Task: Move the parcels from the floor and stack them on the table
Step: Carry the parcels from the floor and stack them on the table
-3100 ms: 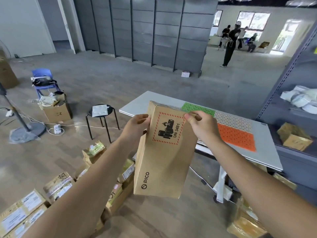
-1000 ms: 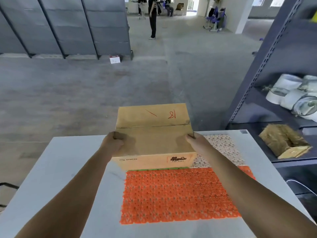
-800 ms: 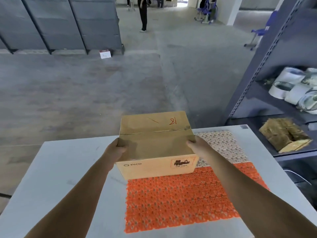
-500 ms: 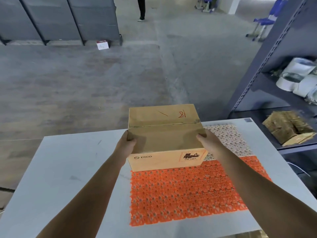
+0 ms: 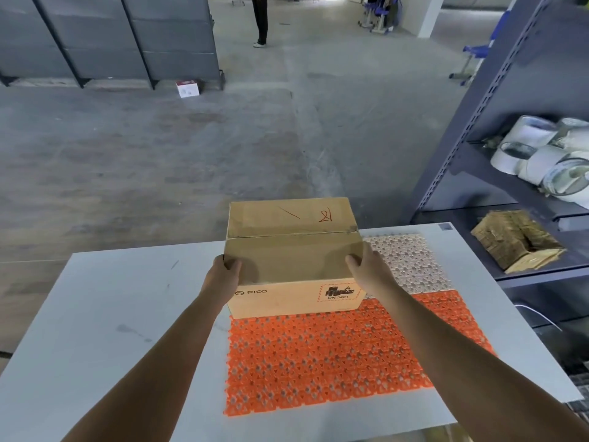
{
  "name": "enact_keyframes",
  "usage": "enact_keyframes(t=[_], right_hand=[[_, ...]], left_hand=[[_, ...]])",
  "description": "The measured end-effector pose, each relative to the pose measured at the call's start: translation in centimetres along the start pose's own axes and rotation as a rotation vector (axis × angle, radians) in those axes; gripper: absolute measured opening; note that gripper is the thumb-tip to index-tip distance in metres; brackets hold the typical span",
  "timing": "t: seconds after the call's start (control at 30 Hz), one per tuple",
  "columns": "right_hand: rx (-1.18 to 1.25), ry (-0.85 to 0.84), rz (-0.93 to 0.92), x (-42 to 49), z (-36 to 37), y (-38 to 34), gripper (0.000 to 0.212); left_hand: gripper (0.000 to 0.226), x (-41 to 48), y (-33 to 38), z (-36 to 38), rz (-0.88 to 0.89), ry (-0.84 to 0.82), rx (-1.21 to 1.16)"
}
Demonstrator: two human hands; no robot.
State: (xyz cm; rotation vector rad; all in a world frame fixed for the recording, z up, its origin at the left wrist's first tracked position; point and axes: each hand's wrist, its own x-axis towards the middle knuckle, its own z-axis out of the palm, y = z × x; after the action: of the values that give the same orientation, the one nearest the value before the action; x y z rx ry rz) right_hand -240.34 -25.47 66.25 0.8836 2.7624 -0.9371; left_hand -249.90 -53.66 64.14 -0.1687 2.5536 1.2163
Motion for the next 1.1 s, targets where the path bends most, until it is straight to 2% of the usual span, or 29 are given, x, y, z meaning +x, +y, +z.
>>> enact_keyframes(t=[0.2, 0.3, 0.5, 0.6, 0.8, 0.93, 1.1], right_hand=[[-0.112, -0.03, -0.041, -0.2, -0.4, 0.2, 0.063], [-0.116, -0.041, -0.049, -0.4, -0.5, 0.3, 0.063], [-0.22, 0.016, -0.111, -2.4, -0.9, 0.3, 0.053], [-0.341, 0.06, -0.187, -3.8, -1.5, 0.5, 0.049], [-0.361, 0.176, -0.398, -6.9, -1.5, 0.5, 0.039], [-0.251, 0.102, -0.572, -9.6, -0.2, -0.1, 0.041], [-0.123, -0.064, -0.669, -14.2, 1.8, -2.0, 0.042]], left_hand=[[0.042, -1.2, -0.8, 0.4, -0.031, 0.055, 0.035], [0.05, -1.8, -0.7, 0.2, -0.087, 0.069, -0.031], [0.052, -4.7, -0.5, 0.7, -0.129, 0.132, -0.113], [0.056, -6.3, -0.2, 0.4, -0.178, 0.184, -0.116], [0.053, -11.2, 0.2, 0.6, -0.217, 0.279, -0.123], [0.048, -16.0, -0.5, 1.1, -0.248, 0.327, -0.178], [0.044, -22.1, -2.9, 0.3, -0.242, 0.396, -0.154]])
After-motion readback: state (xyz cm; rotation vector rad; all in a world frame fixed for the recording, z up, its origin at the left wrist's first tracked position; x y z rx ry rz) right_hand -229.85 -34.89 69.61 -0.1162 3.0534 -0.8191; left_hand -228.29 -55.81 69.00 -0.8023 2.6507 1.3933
